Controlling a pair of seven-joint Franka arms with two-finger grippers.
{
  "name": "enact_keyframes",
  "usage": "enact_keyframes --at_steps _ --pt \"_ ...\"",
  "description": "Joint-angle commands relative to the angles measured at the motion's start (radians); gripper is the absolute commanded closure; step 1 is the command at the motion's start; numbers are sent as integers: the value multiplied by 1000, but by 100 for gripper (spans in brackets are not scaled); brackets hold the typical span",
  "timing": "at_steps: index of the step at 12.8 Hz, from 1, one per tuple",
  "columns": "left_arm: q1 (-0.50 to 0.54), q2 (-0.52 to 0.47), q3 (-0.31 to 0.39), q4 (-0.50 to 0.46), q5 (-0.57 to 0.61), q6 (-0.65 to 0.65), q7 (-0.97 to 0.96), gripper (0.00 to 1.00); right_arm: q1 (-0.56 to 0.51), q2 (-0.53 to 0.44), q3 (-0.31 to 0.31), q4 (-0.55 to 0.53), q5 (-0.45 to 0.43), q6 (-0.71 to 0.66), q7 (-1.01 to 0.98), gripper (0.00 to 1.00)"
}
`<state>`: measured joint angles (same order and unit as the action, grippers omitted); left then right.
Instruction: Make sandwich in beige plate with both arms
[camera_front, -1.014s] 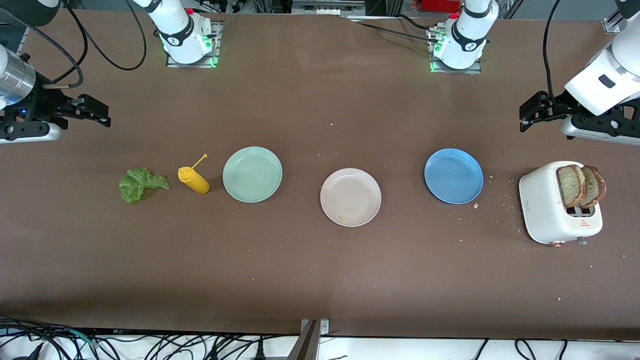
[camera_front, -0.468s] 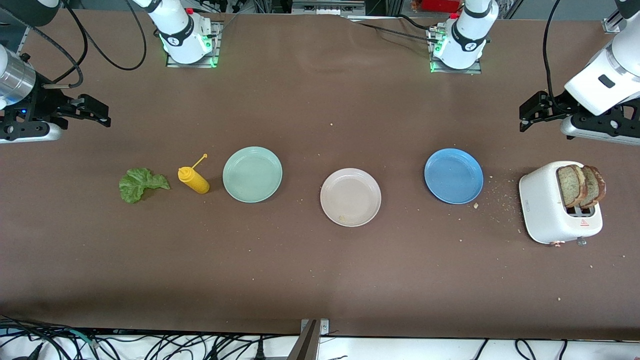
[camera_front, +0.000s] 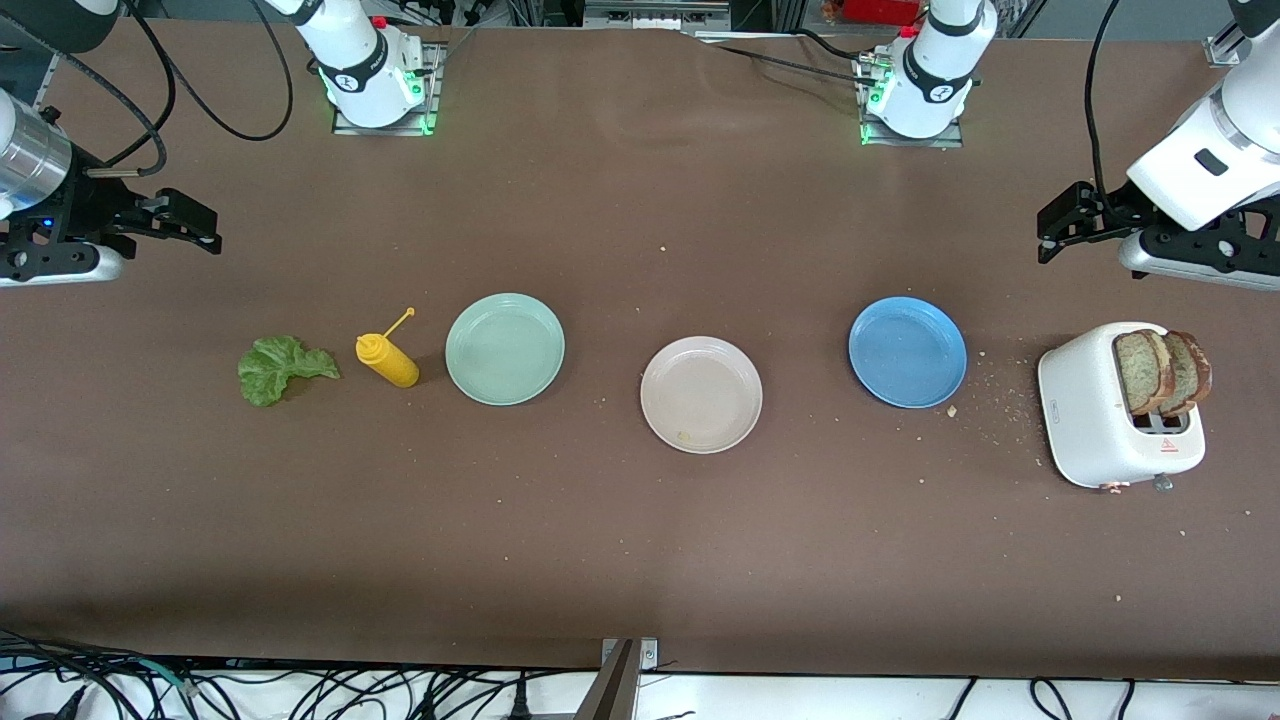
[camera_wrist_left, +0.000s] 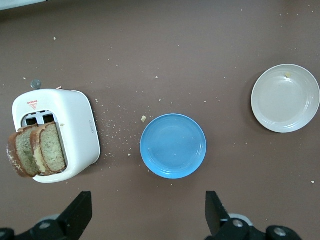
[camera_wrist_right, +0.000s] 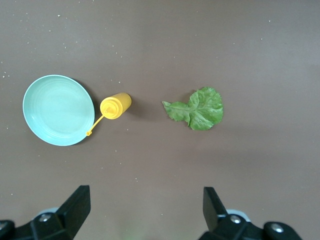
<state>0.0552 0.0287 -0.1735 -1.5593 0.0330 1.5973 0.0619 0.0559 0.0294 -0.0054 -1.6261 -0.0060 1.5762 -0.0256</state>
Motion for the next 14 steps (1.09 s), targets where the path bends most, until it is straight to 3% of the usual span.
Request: enact_keyframes --at_steps 1,7,14 --pt "-2 -1 -3 22 5 -22 16 0 4 1 -1 11 -12 -2 -11 0" --pt "53 39 3 16 69 1 24 0 4 1 -1 11 -12 -1 -11 0" --pt "224 250 5 1 174 357 168 0 4 3 -1 11 -12 -1 -11 0"
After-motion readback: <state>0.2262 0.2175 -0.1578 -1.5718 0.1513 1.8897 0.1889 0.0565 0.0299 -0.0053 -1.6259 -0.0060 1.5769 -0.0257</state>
